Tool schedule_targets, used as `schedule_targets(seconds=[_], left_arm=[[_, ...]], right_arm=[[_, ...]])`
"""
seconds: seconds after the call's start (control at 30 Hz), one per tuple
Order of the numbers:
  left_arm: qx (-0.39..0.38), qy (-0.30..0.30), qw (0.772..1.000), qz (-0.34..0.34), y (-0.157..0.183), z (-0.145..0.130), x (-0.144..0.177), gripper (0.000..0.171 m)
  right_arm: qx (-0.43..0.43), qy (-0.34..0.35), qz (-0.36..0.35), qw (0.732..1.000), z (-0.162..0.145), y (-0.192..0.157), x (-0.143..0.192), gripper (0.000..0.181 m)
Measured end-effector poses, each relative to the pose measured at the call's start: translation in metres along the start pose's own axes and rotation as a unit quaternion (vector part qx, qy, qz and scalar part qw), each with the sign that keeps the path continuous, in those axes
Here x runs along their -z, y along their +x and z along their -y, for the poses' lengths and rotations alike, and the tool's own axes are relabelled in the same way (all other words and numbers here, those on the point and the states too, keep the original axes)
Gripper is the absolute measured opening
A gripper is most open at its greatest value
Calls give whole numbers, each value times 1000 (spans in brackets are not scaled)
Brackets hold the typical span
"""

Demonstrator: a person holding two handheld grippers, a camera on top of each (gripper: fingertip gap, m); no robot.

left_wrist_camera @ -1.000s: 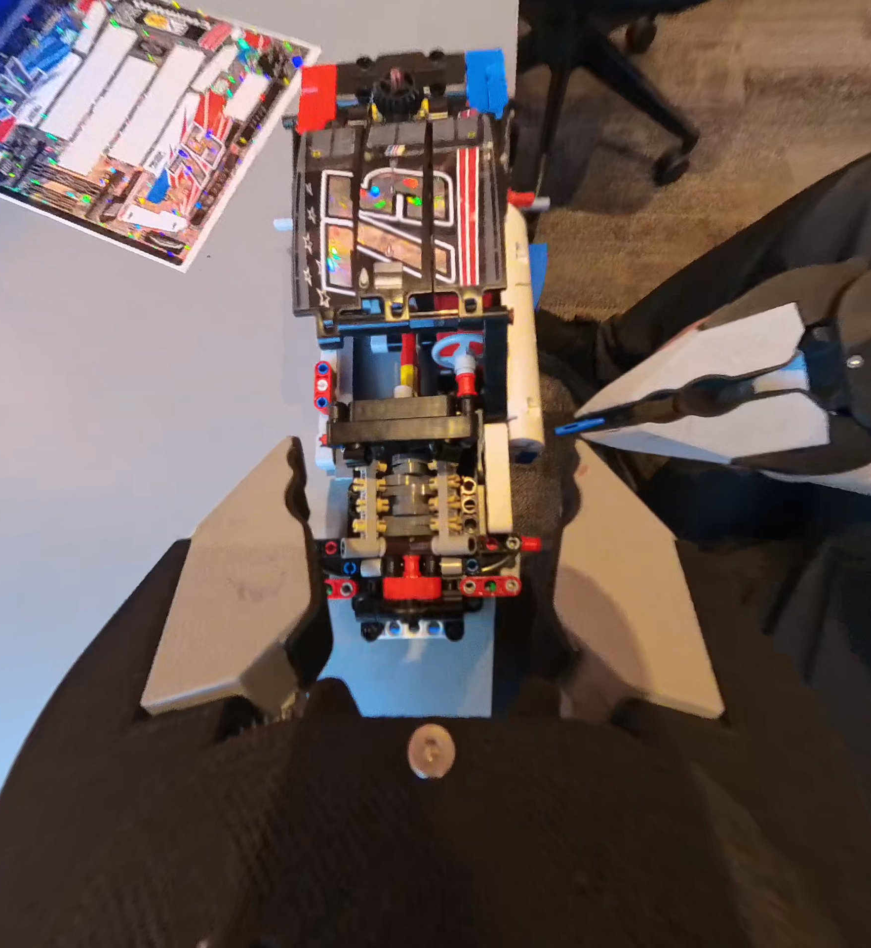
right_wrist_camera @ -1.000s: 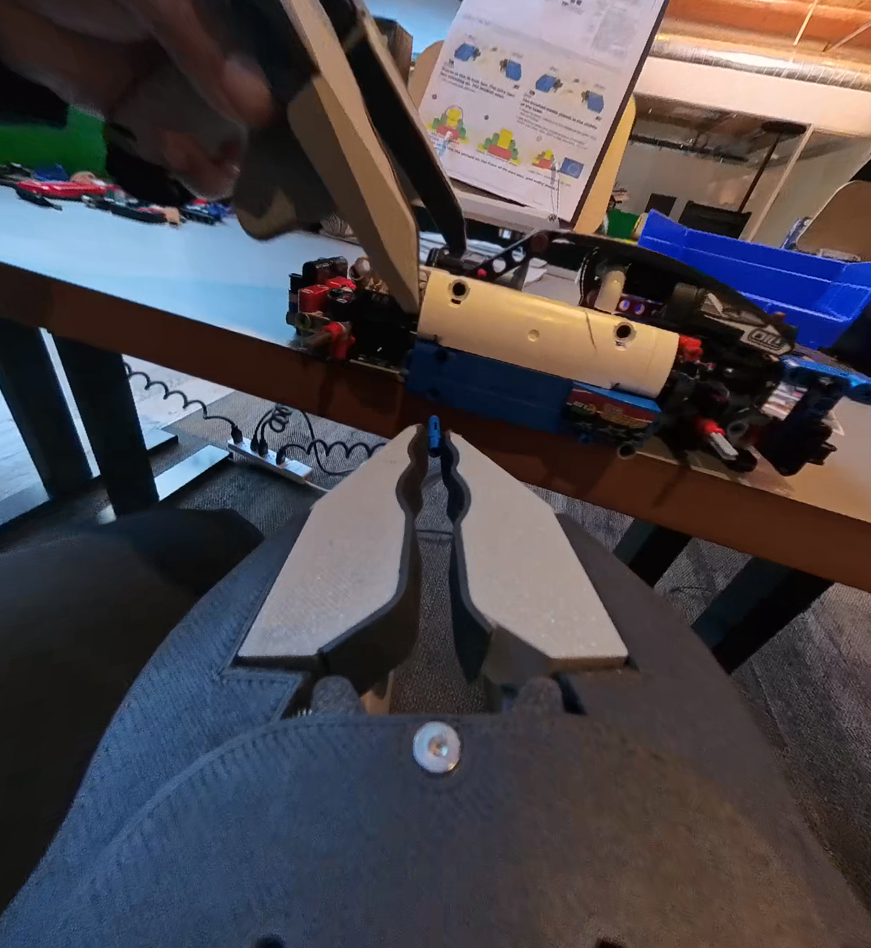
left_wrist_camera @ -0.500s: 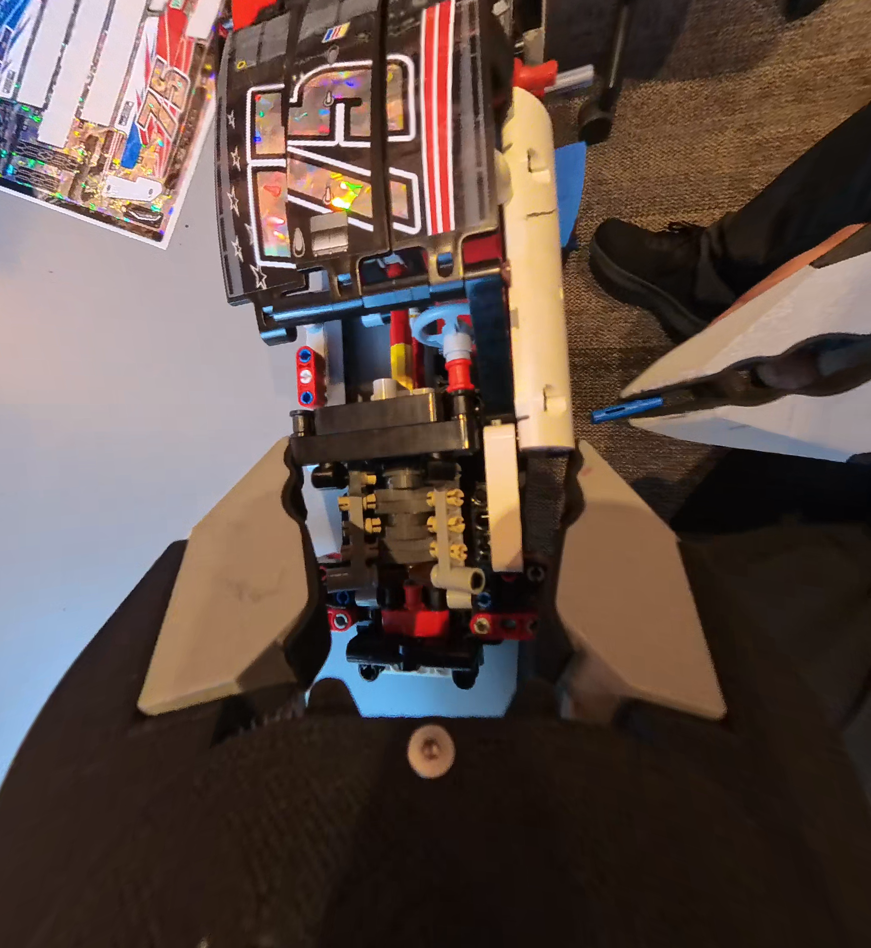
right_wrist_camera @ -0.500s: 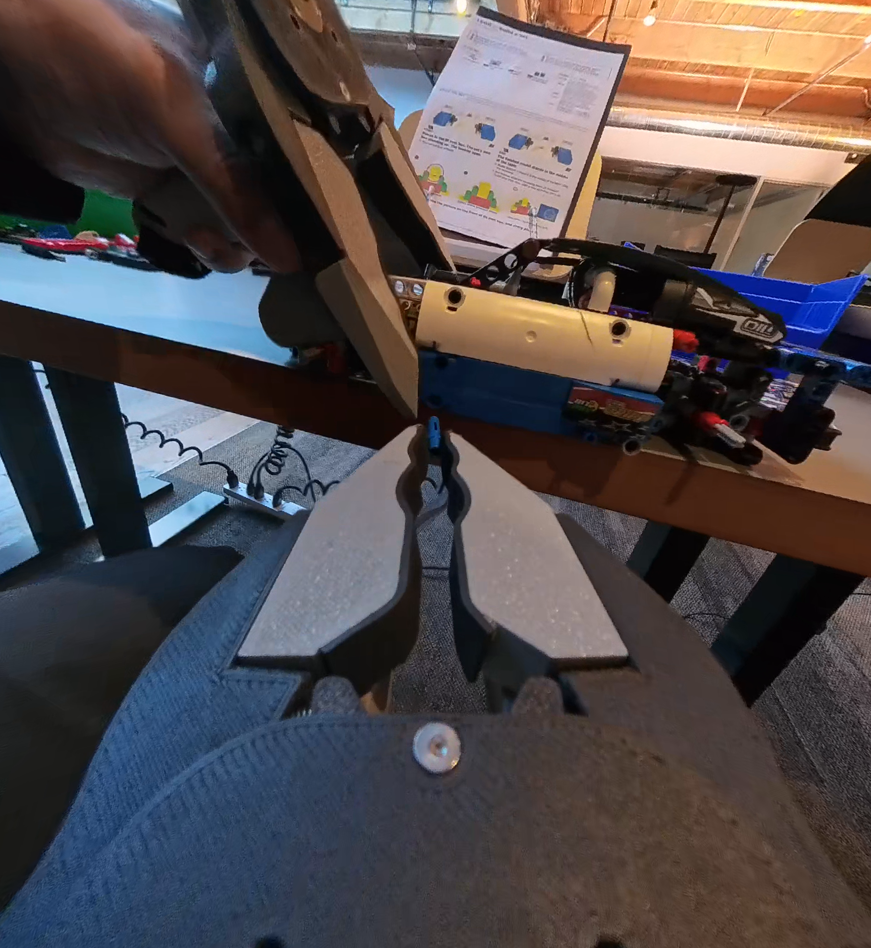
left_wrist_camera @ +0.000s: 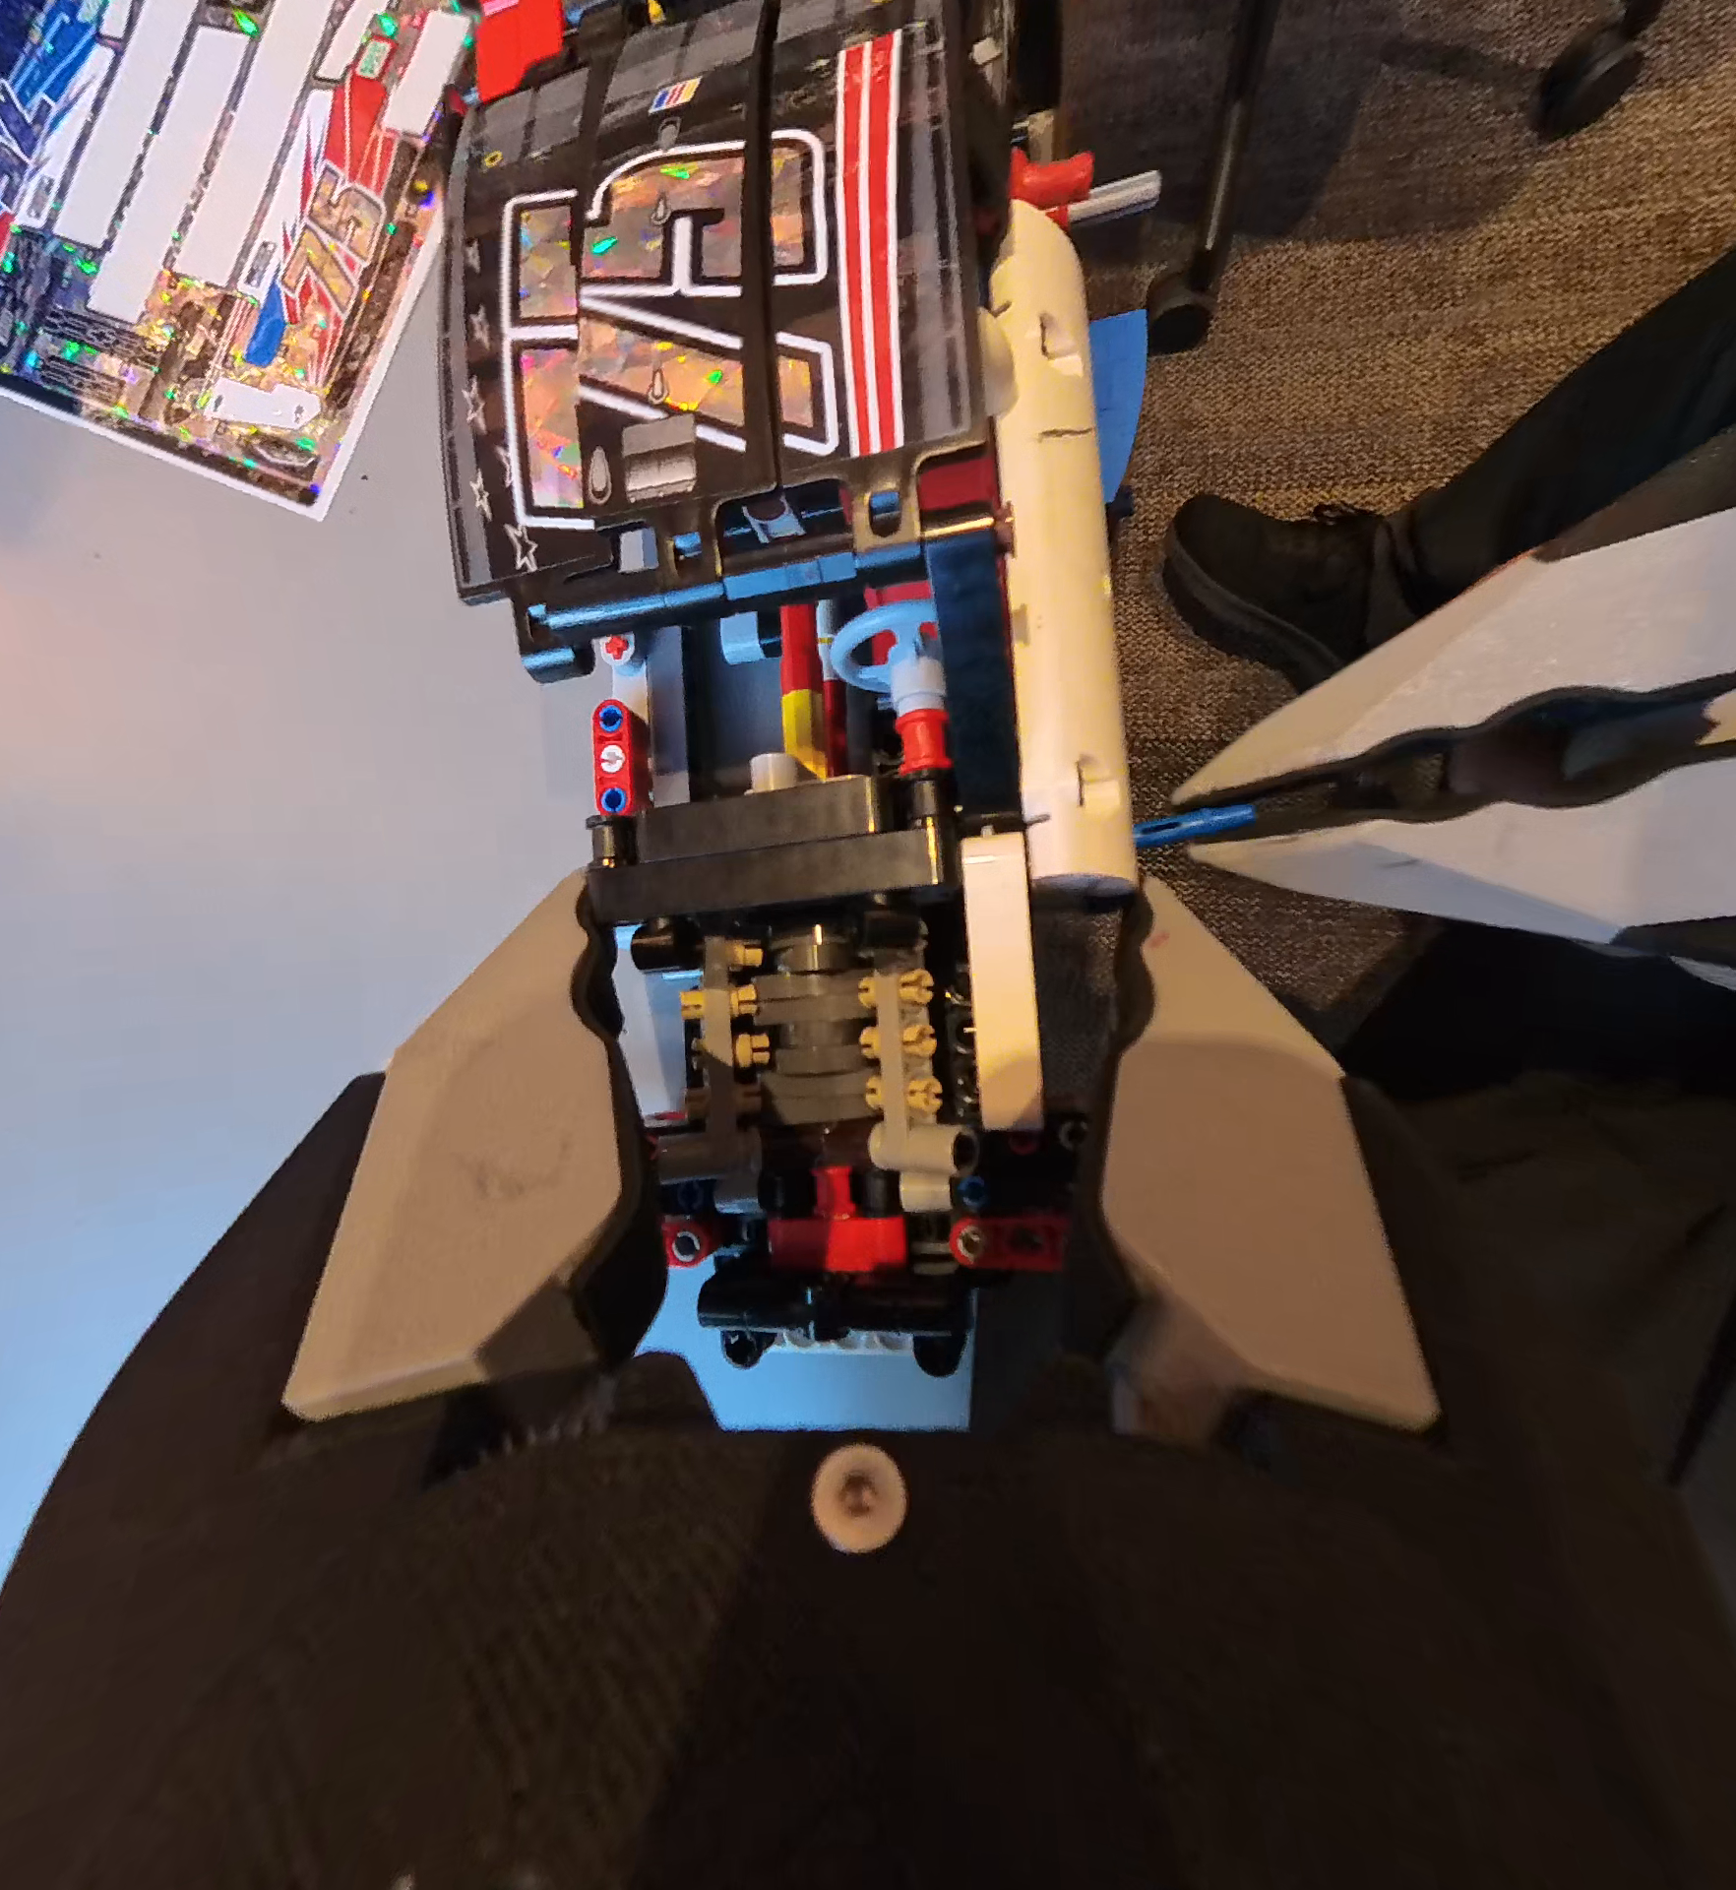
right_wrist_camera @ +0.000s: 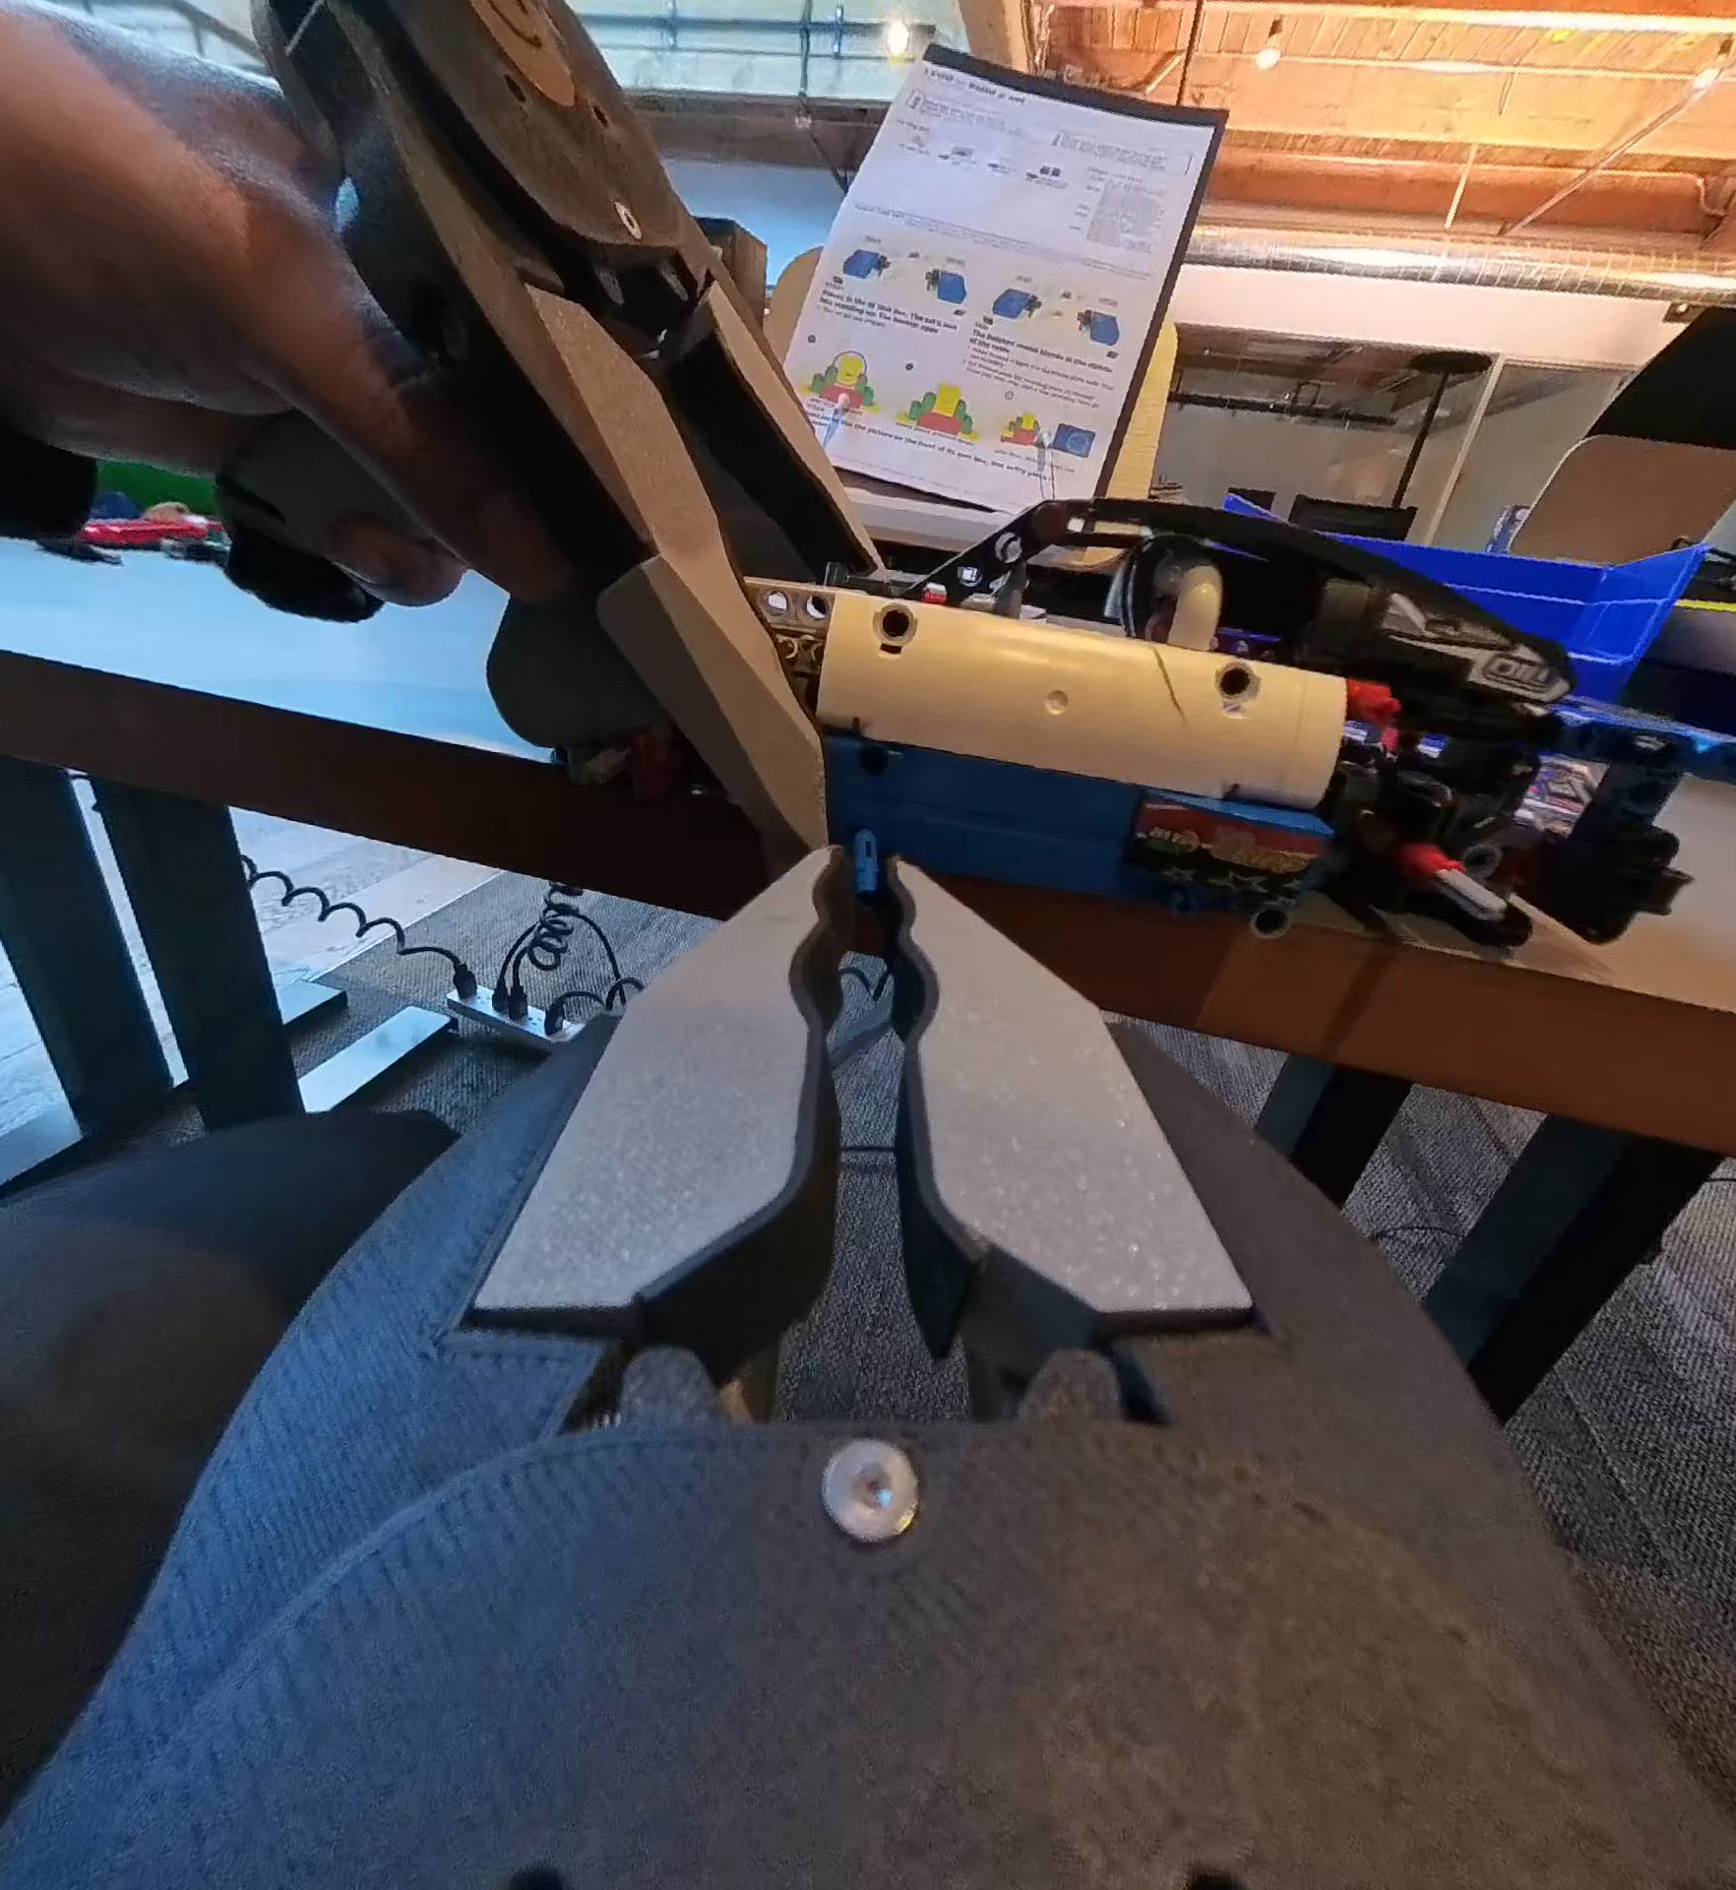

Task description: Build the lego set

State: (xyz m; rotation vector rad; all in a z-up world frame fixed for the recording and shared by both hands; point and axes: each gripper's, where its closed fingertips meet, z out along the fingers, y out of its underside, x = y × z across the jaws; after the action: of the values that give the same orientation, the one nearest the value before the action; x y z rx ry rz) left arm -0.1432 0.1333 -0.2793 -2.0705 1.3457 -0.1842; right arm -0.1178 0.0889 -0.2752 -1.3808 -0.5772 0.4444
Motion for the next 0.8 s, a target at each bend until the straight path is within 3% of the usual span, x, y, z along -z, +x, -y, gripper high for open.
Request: schedule_targets(seconds=[0.5,0.8], left_arm=[[34,14,999,-37,6,4,4,95],[26,24,999,-24,4,5,3,93]], right_arm=[[3,-5,0,1000,1,0,2,3],[-4,-9,-1,1000,0,1,0,3]])
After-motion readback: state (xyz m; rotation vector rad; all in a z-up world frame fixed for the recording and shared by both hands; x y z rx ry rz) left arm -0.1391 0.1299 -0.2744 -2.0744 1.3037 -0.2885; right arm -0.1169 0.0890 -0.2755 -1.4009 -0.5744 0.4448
